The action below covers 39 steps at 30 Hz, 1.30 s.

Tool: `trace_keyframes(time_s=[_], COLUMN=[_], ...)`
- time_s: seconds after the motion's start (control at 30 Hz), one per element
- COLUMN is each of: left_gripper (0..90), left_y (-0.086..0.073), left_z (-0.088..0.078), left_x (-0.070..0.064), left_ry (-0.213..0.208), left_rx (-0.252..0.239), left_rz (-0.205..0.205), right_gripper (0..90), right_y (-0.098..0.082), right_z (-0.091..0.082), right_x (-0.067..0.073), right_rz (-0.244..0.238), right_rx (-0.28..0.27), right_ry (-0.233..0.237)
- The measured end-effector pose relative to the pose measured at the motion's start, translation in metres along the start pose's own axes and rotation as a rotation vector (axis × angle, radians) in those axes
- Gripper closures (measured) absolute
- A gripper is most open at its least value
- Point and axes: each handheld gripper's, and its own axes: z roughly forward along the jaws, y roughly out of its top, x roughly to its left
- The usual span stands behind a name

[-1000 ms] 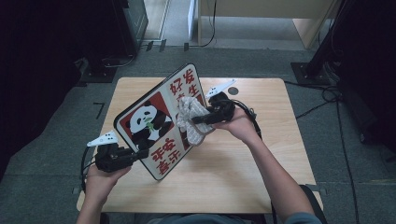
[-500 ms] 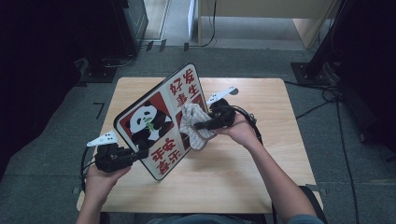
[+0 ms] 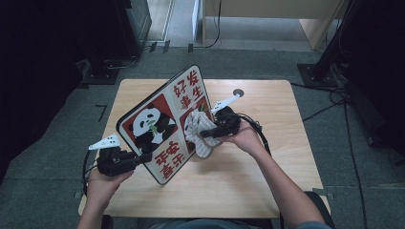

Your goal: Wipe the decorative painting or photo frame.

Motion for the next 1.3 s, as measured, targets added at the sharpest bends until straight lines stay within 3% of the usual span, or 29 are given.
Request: trace_keyframes(time_s=[0.53,0.87,1.3], left_gripper=[73.9,73.6,73.1], left_y=[0.000,0.000,-0.001], left_z=[0.000,0.000,0.000], left_x=[0.000,0.000,0.001], left_ry=[-0.004,-0.008,-0.012], left_rx=[-0.002,-0.002,-0.002], left_rz=[-0.001,0.003,0.003], right_gripper=[62.0,61.7,61.7], right_y=[-0.019,-0.029,-0.039], right_z=[0.017,0.029,0.039], right_x=[-0.003,-0.005,-0.008], right_rz=[0.027,0.039,0.055], right_rx=[0.063,0.135,0.163], right_ry=[-0.010,-0.021,-0.010])
